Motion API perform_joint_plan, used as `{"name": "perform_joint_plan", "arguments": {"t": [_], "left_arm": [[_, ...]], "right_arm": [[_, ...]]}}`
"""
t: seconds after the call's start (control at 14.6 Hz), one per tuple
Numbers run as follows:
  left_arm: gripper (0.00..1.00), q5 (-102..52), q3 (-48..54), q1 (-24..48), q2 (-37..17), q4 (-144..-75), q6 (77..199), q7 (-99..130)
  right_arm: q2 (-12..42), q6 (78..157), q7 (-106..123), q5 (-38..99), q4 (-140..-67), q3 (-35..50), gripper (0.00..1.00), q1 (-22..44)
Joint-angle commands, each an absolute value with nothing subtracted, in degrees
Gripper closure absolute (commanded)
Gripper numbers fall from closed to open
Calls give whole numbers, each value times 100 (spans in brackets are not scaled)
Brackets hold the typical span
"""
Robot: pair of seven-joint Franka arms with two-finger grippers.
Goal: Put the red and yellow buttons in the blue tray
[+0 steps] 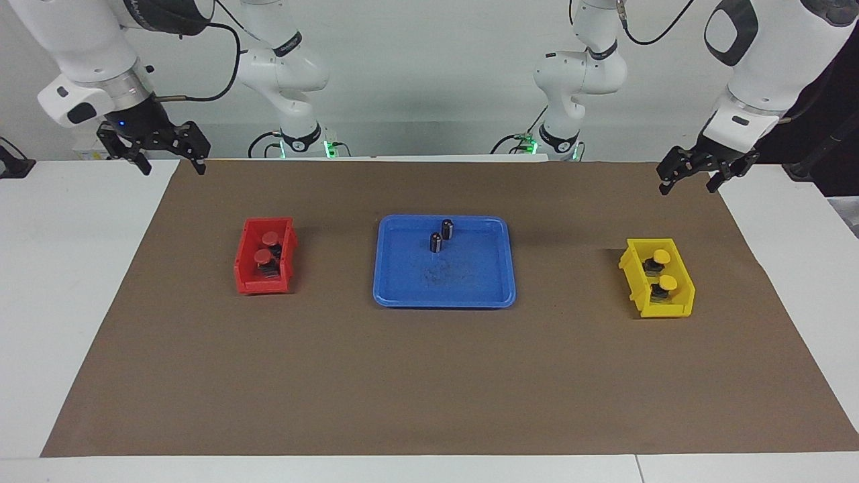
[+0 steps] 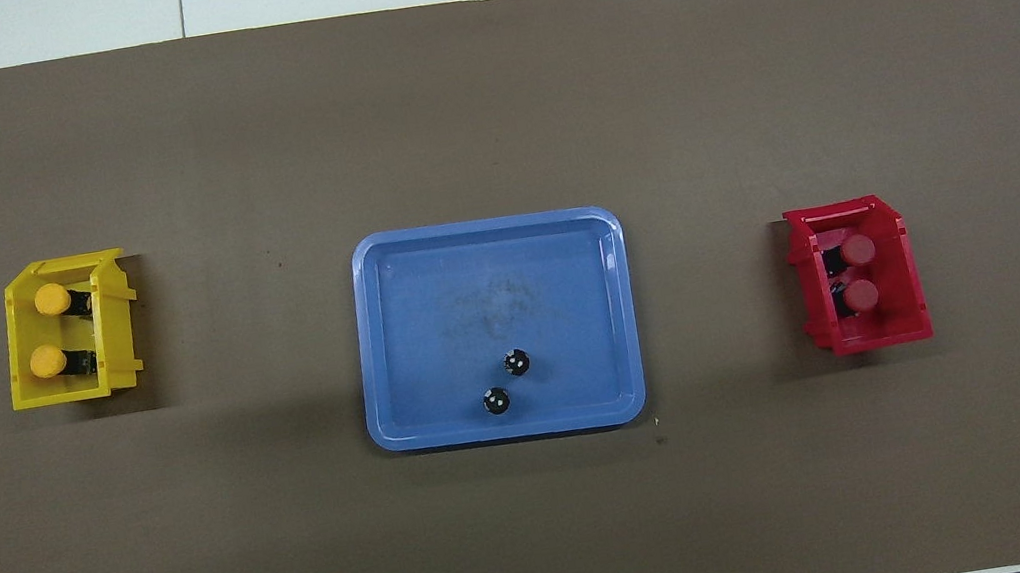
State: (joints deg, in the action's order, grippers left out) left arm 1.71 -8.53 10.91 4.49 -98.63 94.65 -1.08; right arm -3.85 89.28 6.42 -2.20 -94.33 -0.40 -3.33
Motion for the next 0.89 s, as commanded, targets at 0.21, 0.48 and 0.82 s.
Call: {"name": "perform_joint_plan", "arguments": {"t": [0.21,0.48,0.82], "left_arm": [[0,158,-870,1081,527,-9923,9396,-176],[0,158,-870,1081,527,-9914,9396,-176],[0,158,-861,1099,519,-9914,9466,-193]], "right_arm": [[-678,11001,202,0,-11319,0,19,70],[-308,12028,106,9,-12135,-9,32,35],[-71,12770,53,9,-12674,-9,35,0]]}}
